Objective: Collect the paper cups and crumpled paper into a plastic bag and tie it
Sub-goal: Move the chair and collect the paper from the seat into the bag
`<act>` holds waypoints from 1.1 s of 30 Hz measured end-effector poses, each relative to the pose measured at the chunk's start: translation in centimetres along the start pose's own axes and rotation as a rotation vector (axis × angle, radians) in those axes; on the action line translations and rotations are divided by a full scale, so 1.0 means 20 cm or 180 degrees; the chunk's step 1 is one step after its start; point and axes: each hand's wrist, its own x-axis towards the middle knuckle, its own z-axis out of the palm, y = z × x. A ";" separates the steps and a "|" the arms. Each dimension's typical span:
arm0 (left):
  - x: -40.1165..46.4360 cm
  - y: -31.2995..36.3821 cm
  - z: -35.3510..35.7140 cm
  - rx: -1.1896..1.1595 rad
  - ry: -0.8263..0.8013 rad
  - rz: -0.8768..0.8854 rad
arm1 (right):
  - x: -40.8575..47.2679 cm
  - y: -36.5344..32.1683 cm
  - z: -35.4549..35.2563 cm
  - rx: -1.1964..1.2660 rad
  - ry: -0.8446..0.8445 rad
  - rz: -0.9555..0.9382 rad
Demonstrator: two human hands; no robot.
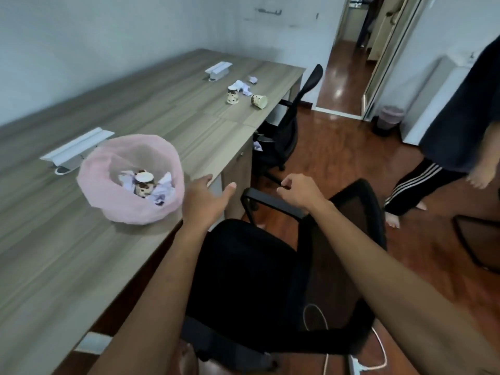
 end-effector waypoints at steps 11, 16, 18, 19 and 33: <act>-0.72 0.24 0.56 -0.0251 -0.2019 -0.0184 | -0.34 0.77 -0.27 -0.0247 0.0910 0.1016; -0.90 0.25 0.74 -0.0316 -0.2922 -0.0461 | -0.39 0.96 -0.16 0.0306 0.0649 0.0898; -0.93 0.23 0.81 -0.0298 -0.3306 -0.0615 | -0.39 0.96 -0.13 0.0492 0.0791 0.0742; -0.95 0.22 0.84 -0.0275 -0.3443 -0.0630 | -0.39 0.95 -0.13 0.0497 0.0853 0.0710; -0.91 0.15 0.87 0.0011 -0.3772 -0.0514 | -0.33 0.90 -0.04 0.0358 0.1053 0.0702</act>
